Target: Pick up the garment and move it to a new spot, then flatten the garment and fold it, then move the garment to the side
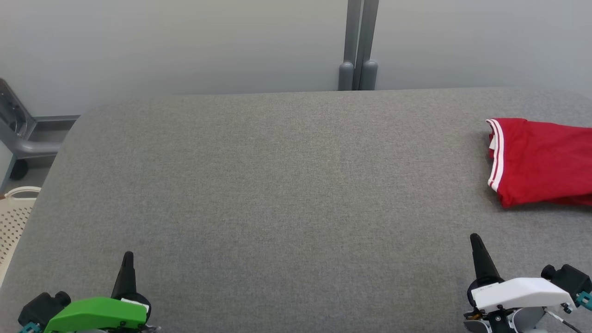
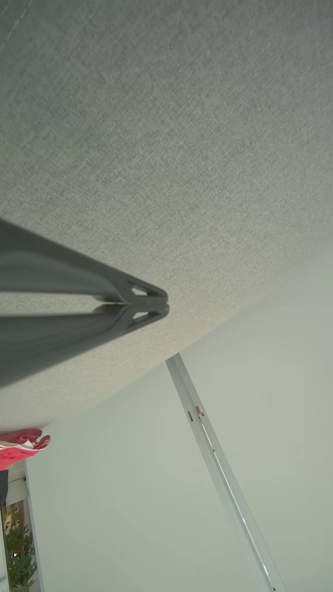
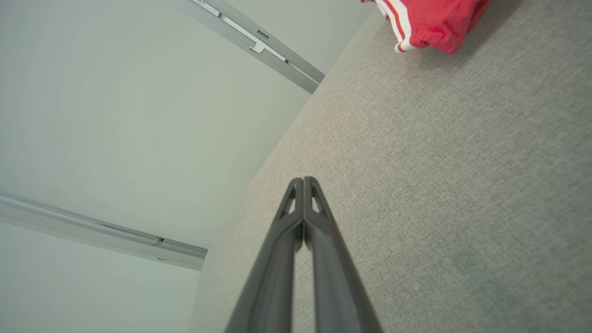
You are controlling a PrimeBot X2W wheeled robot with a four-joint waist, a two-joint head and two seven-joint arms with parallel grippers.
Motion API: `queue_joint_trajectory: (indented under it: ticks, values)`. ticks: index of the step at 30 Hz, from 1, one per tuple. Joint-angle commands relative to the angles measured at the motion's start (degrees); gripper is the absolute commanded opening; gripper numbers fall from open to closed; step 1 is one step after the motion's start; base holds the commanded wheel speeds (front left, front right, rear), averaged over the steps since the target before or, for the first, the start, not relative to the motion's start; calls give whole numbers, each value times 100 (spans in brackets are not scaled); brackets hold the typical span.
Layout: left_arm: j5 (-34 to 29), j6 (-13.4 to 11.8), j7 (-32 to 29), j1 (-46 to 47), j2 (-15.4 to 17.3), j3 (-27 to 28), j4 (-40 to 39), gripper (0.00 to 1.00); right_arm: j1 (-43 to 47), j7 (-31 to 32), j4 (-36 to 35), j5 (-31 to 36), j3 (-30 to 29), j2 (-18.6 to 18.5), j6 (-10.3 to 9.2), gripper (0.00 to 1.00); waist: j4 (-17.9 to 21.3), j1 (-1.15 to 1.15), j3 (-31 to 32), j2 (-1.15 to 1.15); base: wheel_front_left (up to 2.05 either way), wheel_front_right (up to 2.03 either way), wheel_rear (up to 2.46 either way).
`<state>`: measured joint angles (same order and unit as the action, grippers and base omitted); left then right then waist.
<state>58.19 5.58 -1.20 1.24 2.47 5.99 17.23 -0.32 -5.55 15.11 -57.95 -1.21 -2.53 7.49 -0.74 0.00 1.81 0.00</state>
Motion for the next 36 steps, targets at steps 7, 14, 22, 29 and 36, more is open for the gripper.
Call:
queue_joint_trajectory:
  ticks: [7, 14, 22, 29, 36]
  values:
    - [567, 58, -177, 269, 43, 75, -53, 0, -137, 104, -162, -580, -58, -32, 2, 0, 8, 0, -21, 0, 0, 0, 0]
    - [968, 79, -306, 349, 46, 111, -49, 0, -146, 183, -223, -1000, -89, -34, 2, 0, 16, 0, -39, 0, 0, 0, 0]
    - [1379, 108, -452, 437, 49, 151, -43, 0, -155, 261, -286, -1453, -121, -37, 2, 0, 25, 0, -61, 0, 0, 0, 0]
    - [1693, 114, -555, 506, 51, 181, -40, 0, -165, 323, -331, -1768, -145, -39, 2, 0, 31, 0, -77, 0, 0, 0, 0]
    - [2036, 138, -671, 579, 53, 212, -36, 0, -162, 391, -380, -2119, -169, -40, 2, 0, 39, 0, -96, 0, 0, 0, 0]
